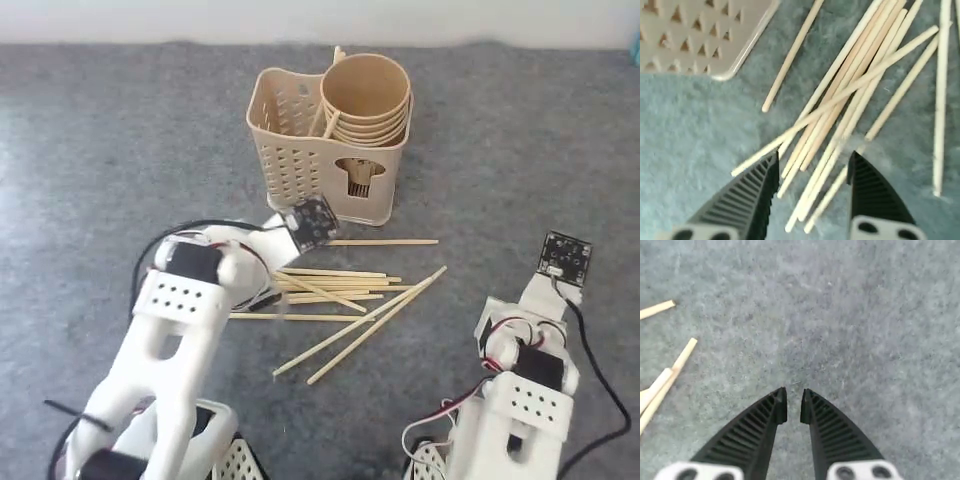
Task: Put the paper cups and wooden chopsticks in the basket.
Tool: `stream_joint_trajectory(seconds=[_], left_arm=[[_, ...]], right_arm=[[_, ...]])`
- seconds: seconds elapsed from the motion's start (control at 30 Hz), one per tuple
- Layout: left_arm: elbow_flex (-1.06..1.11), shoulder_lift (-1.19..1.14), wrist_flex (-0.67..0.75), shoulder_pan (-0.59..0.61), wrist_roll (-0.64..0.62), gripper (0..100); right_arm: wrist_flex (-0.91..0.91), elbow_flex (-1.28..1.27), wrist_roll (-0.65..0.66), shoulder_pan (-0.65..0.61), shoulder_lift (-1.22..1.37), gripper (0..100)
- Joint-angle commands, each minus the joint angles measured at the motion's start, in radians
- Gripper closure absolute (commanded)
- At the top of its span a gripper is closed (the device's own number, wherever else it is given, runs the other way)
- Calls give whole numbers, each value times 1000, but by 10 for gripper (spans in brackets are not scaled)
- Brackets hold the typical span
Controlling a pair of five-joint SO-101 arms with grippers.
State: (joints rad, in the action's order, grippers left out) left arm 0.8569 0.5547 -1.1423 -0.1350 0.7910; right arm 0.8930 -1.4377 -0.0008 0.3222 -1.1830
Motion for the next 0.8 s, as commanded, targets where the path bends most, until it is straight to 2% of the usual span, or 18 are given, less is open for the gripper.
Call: stream_joint_trajectory(seconds=[0.0, 0.17, 0.27, 0.43, 0.5, 0.67, 0.77], left_arm=[[24, -72, 124, -37, 29, 794], [27, -270, 296, -40, 29, 794], [-16, -388, 328, -34, 29, 794], [-137, -479, 144, -44, 75, 794], [-159, -509, 100, -64, 114, 794], [-255, -609, -12, -84, 114, 795], [-337, -684, -72, -86, 115, 845]], right_arm=[[2, 6, 8, 8, -21, 939], [2, 6, 8, 7, -21, 936], [2, 6, 8, 7, -21, 936], [1, 6, 8, 5, -21, 936], [1, 6, 8, 5, -21, 936], [1, 6, 9, 5, -21, 936], [1, 6, 9, 5, -21, 936]])
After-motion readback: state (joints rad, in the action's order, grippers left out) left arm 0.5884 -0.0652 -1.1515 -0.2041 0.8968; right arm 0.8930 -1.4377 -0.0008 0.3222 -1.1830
